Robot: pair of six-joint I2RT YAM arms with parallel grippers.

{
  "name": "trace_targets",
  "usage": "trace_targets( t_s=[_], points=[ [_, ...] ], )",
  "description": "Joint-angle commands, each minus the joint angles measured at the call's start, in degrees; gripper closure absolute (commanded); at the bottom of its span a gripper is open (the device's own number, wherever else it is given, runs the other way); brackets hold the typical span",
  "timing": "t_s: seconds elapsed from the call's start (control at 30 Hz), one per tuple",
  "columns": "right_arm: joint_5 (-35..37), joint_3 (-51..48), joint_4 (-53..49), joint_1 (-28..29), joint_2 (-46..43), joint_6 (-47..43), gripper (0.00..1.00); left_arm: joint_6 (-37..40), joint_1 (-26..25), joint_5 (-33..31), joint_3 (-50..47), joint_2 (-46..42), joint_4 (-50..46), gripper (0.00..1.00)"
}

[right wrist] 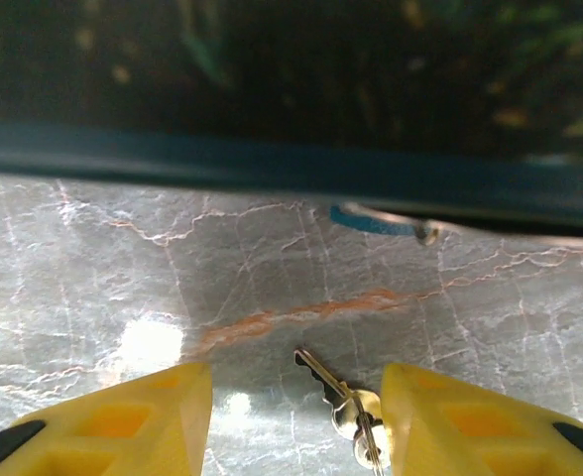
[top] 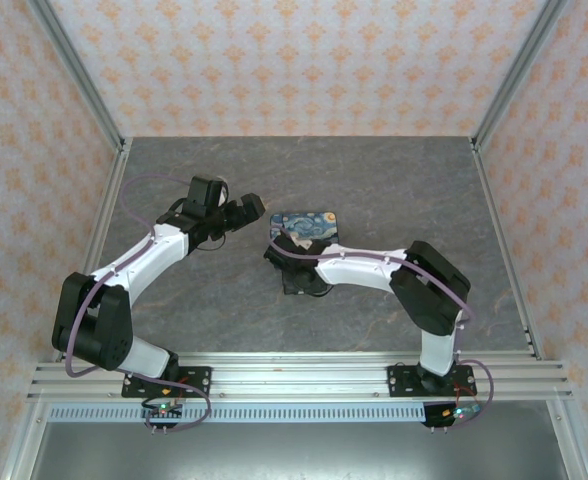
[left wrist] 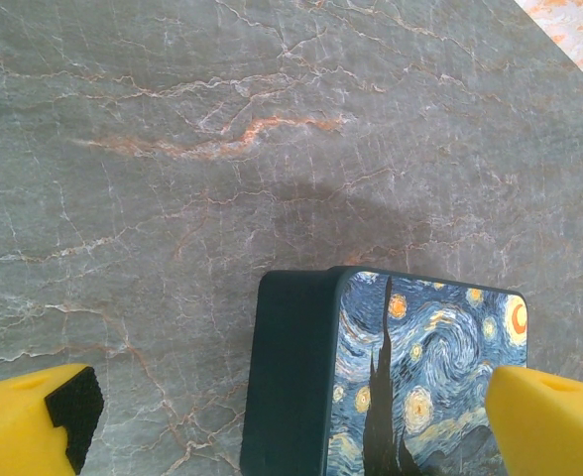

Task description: Unlock the padlock with the key

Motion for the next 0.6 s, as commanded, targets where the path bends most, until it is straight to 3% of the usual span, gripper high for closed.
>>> trace_targets(
  t_s=[0.0, 0.57],
  points=[
    [1.99, 0.65, -0.14, -0.66, 0.65, -1.52, 0.52, -0.31, 0.48, -0.23, -0.10, -0.82, 0.65, 0.00],
    [-6.65, -8.75, 3.86, -0.75, -5.44, 0.29, 0.53, -1.10, 0.47, -0.01, 0.76, 1.44, 1.57, 0.00]
  ],
)
